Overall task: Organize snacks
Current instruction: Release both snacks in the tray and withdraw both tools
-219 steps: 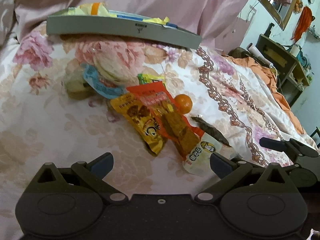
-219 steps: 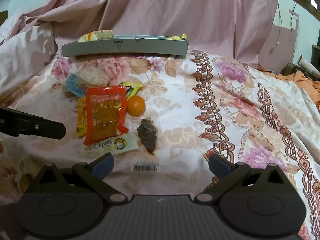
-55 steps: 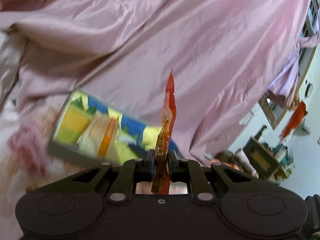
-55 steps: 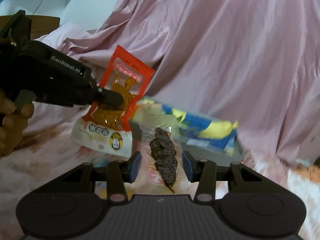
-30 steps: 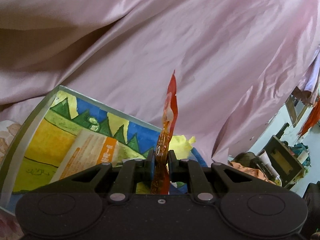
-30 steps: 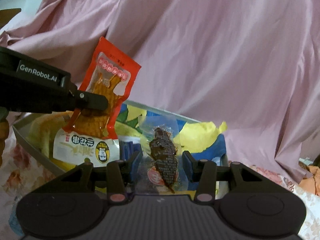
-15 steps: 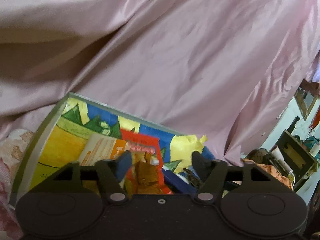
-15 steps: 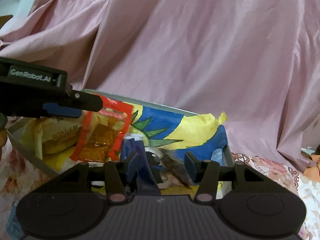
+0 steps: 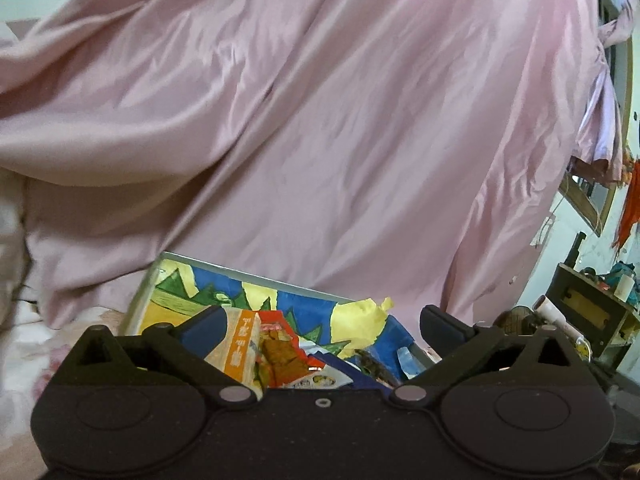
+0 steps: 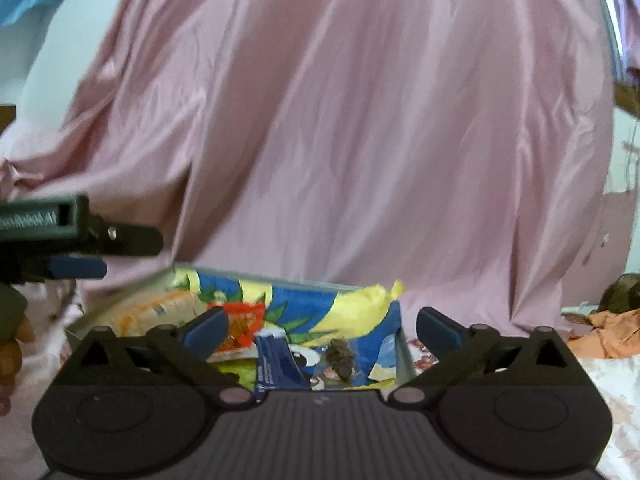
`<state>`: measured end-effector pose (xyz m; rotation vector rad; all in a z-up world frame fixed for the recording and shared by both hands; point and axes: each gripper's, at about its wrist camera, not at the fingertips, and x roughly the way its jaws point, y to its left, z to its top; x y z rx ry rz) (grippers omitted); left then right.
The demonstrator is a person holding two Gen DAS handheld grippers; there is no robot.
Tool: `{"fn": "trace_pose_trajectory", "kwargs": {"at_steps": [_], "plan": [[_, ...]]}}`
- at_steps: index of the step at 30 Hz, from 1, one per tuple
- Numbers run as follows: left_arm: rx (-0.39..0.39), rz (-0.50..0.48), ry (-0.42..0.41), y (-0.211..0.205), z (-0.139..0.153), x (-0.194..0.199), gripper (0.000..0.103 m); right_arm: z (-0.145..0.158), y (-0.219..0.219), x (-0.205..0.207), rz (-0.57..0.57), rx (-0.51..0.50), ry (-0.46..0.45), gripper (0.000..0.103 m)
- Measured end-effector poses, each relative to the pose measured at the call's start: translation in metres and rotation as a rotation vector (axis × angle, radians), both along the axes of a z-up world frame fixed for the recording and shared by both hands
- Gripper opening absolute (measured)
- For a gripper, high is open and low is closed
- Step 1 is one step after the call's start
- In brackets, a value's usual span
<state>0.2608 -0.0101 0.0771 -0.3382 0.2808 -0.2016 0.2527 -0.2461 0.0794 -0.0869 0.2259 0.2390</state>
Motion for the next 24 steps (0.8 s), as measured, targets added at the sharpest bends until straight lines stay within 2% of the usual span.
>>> {"fn": "trace_pose_trajectory", "kwargs": {"at_steps": [6, 12, 24], "plan": [[0.03, -0.003, -0.015, -0.003, -0.001, -0.048, 0.102, 0.013, -0.008, -0.048, 0.011, 0.024, -0.07, 0.103], [0.052, -0.008, -0.01, -0.004, -0.007, -0.09, 0.102, 0.013, -0.012, -0.09, 0.021, 0.012, -0.111, 0.103], [0.091, -0.036, 0.065, -0.004, -0.034, -0.148, 0.102, -0.016, -0.019, -0.149, 0.01, -0.01, -0.051, 0.103]]}}
